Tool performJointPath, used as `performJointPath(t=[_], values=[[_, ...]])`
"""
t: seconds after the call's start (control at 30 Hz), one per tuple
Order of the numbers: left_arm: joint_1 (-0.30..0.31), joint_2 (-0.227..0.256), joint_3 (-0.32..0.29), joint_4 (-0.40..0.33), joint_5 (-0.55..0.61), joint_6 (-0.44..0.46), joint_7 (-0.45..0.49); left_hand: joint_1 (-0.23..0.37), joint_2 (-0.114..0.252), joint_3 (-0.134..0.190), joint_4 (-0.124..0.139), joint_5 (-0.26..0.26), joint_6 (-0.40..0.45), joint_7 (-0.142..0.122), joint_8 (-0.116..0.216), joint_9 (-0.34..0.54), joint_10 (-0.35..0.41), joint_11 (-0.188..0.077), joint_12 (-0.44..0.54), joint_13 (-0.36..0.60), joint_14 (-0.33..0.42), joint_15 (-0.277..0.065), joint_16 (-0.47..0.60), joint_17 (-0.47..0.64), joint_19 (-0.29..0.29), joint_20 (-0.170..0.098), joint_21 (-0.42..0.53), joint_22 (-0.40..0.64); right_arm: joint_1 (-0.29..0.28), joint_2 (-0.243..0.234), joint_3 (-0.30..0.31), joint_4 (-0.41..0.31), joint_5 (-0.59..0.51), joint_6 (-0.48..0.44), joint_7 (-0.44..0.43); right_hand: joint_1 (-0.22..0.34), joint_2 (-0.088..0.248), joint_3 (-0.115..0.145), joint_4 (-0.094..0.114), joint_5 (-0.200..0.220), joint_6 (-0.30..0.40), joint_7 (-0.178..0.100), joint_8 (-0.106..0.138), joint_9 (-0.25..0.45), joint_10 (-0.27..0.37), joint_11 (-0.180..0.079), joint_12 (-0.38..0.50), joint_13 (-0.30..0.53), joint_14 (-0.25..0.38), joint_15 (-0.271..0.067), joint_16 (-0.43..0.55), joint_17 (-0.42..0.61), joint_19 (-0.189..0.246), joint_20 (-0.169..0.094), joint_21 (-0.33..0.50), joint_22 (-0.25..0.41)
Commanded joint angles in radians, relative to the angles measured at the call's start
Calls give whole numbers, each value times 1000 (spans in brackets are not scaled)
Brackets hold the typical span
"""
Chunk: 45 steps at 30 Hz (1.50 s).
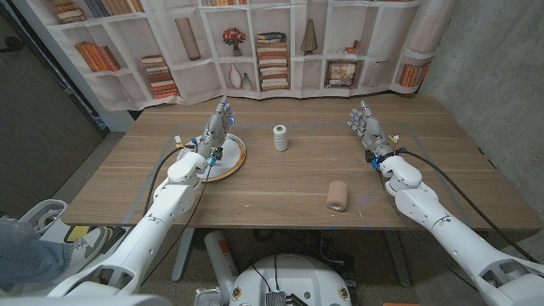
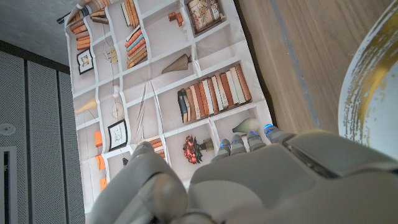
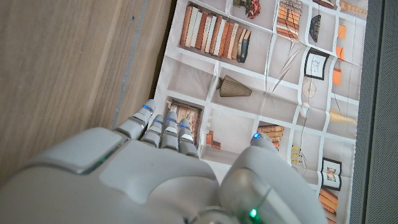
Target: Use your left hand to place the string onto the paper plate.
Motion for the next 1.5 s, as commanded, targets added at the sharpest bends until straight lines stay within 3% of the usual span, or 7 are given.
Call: performJointPath(t=[0.03, 0.43, 0.77, 1.1, 1.5], values=[[25, 2, -16, -45, 43, -3, -12, 12, 0, 3, -4, 6, 12, 0, 9, 2, 9, 0, 8, 5, -8, -5, 4, 3, -63, -19, 7, 5, 17, 7, 1, 24, 6, 8, 19, 11, 1, 6, -4, 5, 11, -1, 7, 4, 8, 2, 6, 5, 3, 12, 4, 5, 7, -3, 0, 3], [27, 1, -10, -32, 66, -76, -17, 23, 5, 3, -9, 10, 34, 1, 14, 2, 28, 4, 11, 6, 8, -4, 5, 2, -52, -22, 10, 5, 33, 19, -3, 43, 1, 18, 26, 13, 3, 5, -6, 6, 16, -1, 9, 4, 16, -1, 9, 6, 8, 12, 5, 5, 11, -4, -1, 3], [-5, -4, 19, 26, 81, -157, -50, 34, 8, 3, -14, 15, 53, 0, 17, 2, 44, 4, 13, 6, 23, -6, 6, 2, -36, -22, 15, 5, 40, 28, -6, 46, -8, 22, 15, 15, 5, 5, -8, 7, 19, -3, 9, 4, 18, -1, 9, 6, 12, 10, 6, 5, 13, -4, -3, 3], [-32, 3, 46, 53, 102, -159, -49, 49, 9, 4, -22, 19, 67, -1, 19, 2, 55, -2, 13, 6, 34, -7, 5, 2, -20, -21, 19, 4, 45, 29, -9, 37, -18, 21, 5, 17, 5, 5, -10, 8, 20, -4, 9, 4, 19, -1, 9, 6, 13, 9, 6, 5, 15, -6, -3, 3], [-33, 28, 65, 20, 140, -132, -20, 74, 8, 7, -36, 25, 82, -1, 20, 2, 70, -3, 14, 6, 40, -6, 2, 2, -11, -16, 19, 4, 52, 38, -13, 51, -16, 27, 12, 19, 5, 3, -12, 9, 21, -4, 9, 4, 19, -1, 9, 6, 15, 9, 6, 5, 16, -5, -5, 3]])
